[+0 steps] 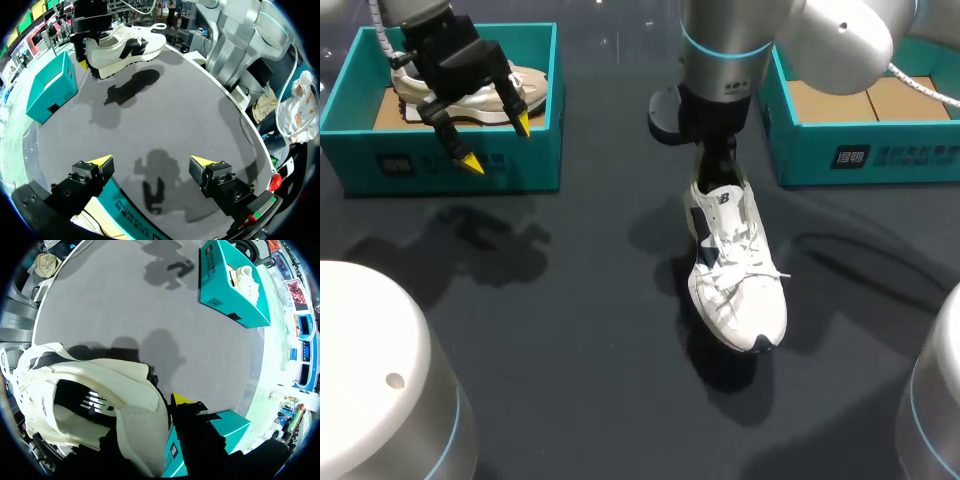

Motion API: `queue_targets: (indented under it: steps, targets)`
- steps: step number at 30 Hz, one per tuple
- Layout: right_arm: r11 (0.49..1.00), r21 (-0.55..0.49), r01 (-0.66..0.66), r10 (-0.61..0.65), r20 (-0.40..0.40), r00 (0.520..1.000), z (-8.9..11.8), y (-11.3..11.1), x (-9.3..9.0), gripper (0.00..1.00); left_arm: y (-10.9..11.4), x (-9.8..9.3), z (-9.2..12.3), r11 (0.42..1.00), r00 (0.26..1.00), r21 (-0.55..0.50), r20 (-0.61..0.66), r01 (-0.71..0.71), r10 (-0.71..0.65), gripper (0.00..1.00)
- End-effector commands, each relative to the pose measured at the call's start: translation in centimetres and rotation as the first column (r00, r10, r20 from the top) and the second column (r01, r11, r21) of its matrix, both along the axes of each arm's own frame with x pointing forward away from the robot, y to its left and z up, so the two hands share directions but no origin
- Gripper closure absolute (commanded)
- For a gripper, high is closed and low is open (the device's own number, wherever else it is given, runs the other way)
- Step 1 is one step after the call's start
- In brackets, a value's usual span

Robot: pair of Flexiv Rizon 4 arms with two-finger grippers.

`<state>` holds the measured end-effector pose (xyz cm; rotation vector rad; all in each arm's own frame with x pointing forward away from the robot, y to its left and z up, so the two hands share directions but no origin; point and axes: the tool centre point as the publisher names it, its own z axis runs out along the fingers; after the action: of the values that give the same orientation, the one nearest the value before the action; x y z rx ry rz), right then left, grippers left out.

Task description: Take the shoe out of the shoebox, open the shoe tongue, remove and reinsert the insole, then place the shoe into the shoebox

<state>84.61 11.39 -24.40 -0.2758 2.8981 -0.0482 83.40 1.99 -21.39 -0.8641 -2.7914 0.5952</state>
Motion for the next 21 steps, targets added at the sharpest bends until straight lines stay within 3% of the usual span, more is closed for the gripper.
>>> queue_targets:
  steps: [1, 6, 8, 14, 21]
  targets:
    - [1.000, -0.016, 0.019, -0.019, 0.016, 1.000, 2.0, -2.3, 1.3, 1.00, 0.1, 0.0, 0.0, 1.000, 1.000, 0.002, 0.001, 0.001, -0.001, 0.00]
    - [0.999, -0.020, 0.043, -0.042, 0.048, 0.998, 4.9, -6.7, 4.4, 1.00, 0.1, 0.0, 0.0, 1.000, 1.000, 0.002, 0.001, 0.001, -0.001, 0.00]
    - [0.991, -0.101, 0.087, -0.082, 0.053, 0.995, 6.3, -8.4, 5.8, 1.00, 0.1, 0.0, 0.0, 1.000, 1.000, 0.002, 0.001, 0.001, -0.001, 0.00]
    - [0.982, -0.135, 0.131, -0.118, 0.101, 0.988, 10.1, -11.6, 9.1, 1.00, 0.1, 0.0, 0.0, 1.000, 1.000, 0.002, 0.001, 0.001, -0.001, 0.00]
    - [0.974, -0.154, 0.164, -0.150, 0.100, 0.984, 10.2, -12.0, 9.5, 1.00, 0.1, 0.0, 0.0, 1.000, 1.000, 0.002, 0.001, 0.001, -0.001, 0.00]
